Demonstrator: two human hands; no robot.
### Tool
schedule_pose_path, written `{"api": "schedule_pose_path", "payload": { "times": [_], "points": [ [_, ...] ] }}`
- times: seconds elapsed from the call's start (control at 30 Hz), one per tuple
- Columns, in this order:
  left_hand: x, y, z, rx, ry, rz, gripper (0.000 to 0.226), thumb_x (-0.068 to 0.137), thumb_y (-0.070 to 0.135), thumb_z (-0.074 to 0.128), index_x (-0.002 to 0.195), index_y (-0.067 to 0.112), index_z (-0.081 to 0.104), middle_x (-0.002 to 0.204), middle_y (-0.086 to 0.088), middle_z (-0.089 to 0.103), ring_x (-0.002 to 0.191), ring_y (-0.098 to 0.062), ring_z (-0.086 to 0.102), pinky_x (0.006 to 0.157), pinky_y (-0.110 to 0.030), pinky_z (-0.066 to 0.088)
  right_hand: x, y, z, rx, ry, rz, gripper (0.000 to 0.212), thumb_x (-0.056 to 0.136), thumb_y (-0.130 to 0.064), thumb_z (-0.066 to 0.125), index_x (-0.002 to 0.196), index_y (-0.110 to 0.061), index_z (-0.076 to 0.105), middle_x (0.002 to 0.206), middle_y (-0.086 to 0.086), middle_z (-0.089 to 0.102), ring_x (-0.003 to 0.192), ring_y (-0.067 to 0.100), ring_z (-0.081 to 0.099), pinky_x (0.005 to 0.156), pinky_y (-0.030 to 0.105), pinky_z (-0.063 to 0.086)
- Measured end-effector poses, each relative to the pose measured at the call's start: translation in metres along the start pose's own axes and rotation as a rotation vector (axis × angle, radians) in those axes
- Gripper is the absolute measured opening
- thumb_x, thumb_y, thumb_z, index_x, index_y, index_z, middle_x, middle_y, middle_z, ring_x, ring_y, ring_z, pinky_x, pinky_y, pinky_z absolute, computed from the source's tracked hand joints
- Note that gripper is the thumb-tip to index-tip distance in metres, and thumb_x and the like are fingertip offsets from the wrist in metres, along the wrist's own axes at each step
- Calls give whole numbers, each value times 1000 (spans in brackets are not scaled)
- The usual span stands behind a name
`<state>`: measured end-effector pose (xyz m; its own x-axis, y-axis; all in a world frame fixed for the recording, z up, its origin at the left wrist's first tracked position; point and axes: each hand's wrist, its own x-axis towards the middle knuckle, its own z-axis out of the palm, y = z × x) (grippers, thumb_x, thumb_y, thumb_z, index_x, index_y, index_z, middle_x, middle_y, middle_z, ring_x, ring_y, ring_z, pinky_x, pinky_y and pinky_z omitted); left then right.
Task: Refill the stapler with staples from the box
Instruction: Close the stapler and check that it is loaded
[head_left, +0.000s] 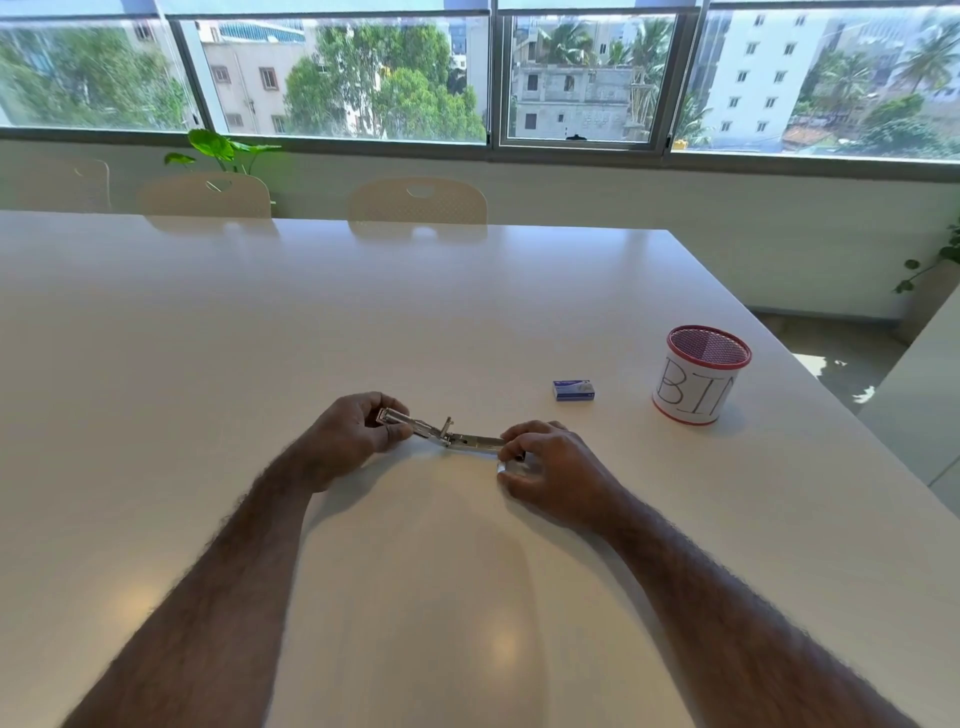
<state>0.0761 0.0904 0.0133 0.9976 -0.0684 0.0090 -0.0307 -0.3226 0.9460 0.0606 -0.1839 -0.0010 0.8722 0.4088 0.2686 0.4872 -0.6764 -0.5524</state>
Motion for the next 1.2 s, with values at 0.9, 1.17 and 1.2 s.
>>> {"api": "schedule_pose_path", "payload": {
  "times": [0.9, 1.17, 1.2],
  "points": [
    [16, 37, 101, -1194, -102, -361, 30, 97, 30, 48, 98, 2, 58, 59, -1, 44, 40, -6, 41, 35, -16, 37, 19, -23, -22, 380, 289, 106, 20, 79, -23, 78, 97, -24, 71, 102, -12, 62, 83, 5, 60, 65, 13, 46],
    [12, 40, 118, -1092, -59, -387, 32, 94, 26, 54, 74, 6, 70, 59, -1, 42, 38, -6, 40, 34, -17, 29, 27, -28, -13, 309, 221, 82, 21, 77, -16, 78, 96, -21, 72, 96, -3, 58, 75, 3, 52, 63, 9, 41],
    [13, 39, 118, -1079, -60, -383, 36, 94, 26, 53, 70, 7, 73, 60, -2, 42, 38, -6, 40, 34, -17, 29, 27, -27, -13, 300, 216, 86, 21, 77, -17, 78, 97, -20, 72, 96, -3, 58, 75, 3, 51, 63, 9, 41]
  ]
}}
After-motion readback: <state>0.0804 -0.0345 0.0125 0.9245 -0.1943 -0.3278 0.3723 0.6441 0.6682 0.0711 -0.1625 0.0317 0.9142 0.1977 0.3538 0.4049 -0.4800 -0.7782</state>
